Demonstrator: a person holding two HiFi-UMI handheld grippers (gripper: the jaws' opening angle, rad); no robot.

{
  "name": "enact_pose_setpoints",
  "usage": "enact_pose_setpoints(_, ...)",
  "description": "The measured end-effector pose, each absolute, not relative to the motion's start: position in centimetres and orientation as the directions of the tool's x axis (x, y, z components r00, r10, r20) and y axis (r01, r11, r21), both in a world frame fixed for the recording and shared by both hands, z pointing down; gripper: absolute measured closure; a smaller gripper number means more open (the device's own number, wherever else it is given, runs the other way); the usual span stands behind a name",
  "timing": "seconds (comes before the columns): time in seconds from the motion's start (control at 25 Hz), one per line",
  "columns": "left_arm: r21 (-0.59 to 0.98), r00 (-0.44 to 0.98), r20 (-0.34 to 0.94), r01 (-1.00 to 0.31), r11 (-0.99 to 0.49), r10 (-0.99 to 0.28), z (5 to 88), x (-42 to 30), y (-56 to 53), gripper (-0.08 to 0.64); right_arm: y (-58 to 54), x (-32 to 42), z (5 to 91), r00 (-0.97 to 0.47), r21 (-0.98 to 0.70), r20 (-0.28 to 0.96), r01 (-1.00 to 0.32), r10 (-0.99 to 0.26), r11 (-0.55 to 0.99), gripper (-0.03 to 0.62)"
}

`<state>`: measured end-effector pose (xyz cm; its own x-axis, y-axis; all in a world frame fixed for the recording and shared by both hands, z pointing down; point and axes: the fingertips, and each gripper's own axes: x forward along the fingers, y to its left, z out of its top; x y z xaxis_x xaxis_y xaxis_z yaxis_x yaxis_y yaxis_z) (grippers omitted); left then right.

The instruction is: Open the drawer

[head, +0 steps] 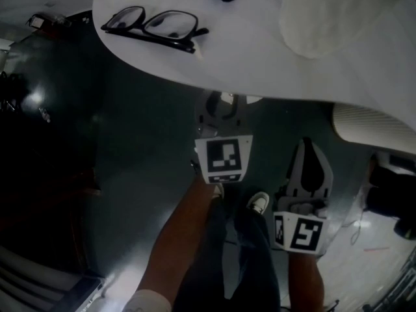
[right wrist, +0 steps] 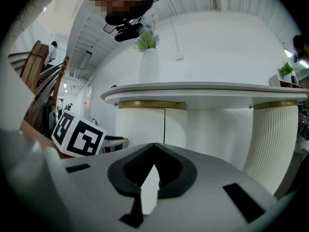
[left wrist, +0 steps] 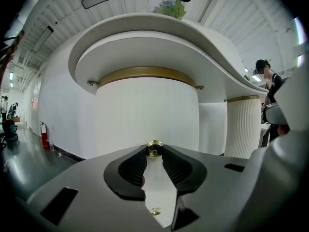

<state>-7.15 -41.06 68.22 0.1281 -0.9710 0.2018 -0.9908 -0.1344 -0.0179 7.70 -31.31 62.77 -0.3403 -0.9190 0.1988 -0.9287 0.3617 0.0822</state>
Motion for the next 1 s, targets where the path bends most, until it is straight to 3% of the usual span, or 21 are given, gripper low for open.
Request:
enact_pose_setpoints(0.48, 0.009, 0.126, 0.160, -0.992, -0.126, -0.979, 67.7, -7.4, -36.8, 0.457, -30.9, 7.4, 62.5, -0.351, 0.076, 0.192, -0.926, -0.917, 0.370, 0.588)
enact_pose_setpoints(1.0, 0.063, 0.112, 0.241, -0.993, -0.100, -0.964, 68.2, -7.8, -26.3, 0.458, -27.6, 7.2, 60.6, -0.383, 0.077, 0.186, -0.912, -0.905, 0.402, 0.588)
